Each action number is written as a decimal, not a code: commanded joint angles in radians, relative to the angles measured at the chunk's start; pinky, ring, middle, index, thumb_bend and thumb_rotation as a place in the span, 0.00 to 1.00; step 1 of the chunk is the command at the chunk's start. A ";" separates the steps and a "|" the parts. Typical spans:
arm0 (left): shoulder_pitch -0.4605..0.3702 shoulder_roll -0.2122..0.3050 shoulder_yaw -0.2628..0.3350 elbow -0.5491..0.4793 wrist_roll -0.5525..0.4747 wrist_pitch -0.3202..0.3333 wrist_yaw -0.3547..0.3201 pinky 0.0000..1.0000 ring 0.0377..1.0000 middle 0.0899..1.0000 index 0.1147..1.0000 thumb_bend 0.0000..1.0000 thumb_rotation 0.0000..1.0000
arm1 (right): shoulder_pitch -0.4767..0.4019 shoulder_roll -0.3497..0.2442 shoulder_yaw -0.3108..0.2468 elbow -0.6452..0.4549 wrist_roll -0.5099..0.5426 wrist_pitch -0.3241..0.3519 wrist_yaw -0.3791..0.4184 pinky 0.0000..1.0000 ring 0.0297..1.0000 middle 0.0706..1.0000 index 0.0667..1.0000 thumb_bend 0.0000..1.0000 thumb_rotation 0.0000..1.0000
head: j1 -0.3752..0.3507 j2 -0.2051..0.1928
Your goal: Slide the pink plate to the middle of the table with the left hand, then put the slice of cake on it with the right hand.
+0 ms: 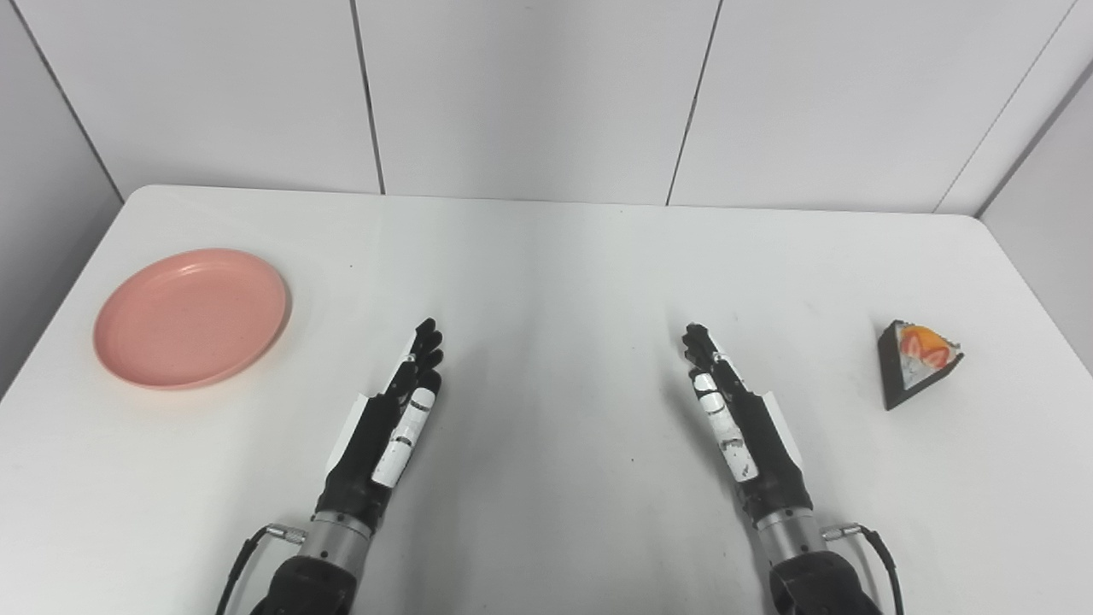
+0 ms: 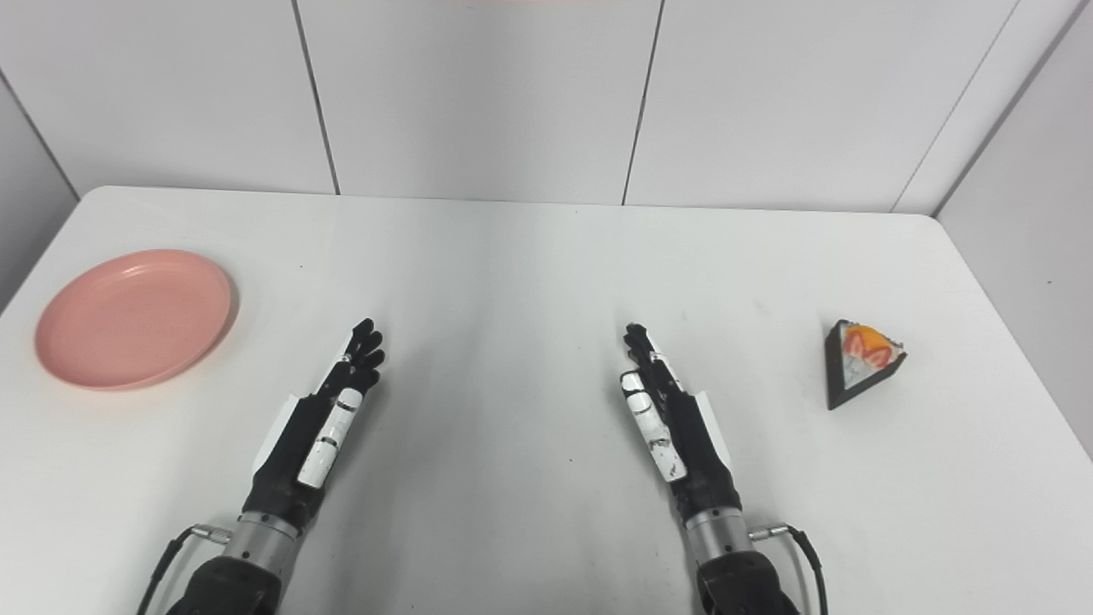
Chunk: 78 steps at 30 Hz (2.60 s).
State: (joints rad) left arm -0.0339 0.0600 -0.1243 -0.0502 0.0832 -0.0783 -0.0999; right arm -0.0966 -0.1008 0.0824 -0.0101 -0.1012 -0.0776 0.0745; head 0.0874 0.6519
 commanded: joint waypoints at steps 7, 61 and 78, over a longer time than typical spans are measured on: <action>0.035 0.008 -0.007 0.033 0.004 0.001 -0.009 0.96 0.97 0.99 0.96 0.47 1.00 | 0.001 0.000 0.010 -0.008 0.005 0.011 0.015 0.93 0.94 0.93 0.93 0.31 1.00 | 0.002 0.000; -0.079 -0.108 -0.052 0.106 0.097 0.026 0.064 0.94 0.98 0.97 0.95 0.46 1.00 | -0.058 -0.062 -0.049 0.204 0.147 -0.091 0.100 1.00 1.00 1.00 1.00 0.20 1.00 | 0.474 -0.263; -0.239 -0.034 0.058 -0.213 -0.059 0.224 -0.009 0.86 0.90 0.91 0.90 0.49 1.00 | -0.055 -0.059 -0.047 0.189 0.140 -0.082 0.099 1.00 1.00 0.99 0.99 0.21 1.00 | 0.480 -0.252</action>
State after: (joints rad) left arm -0.2477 0.0231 -0.0684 -0.2265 0.0372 0.1374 -0.1081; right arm -0.1891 -0.1694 0.0321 0.1498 0.0383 -0.1657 0.1746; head 0.5676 0.3988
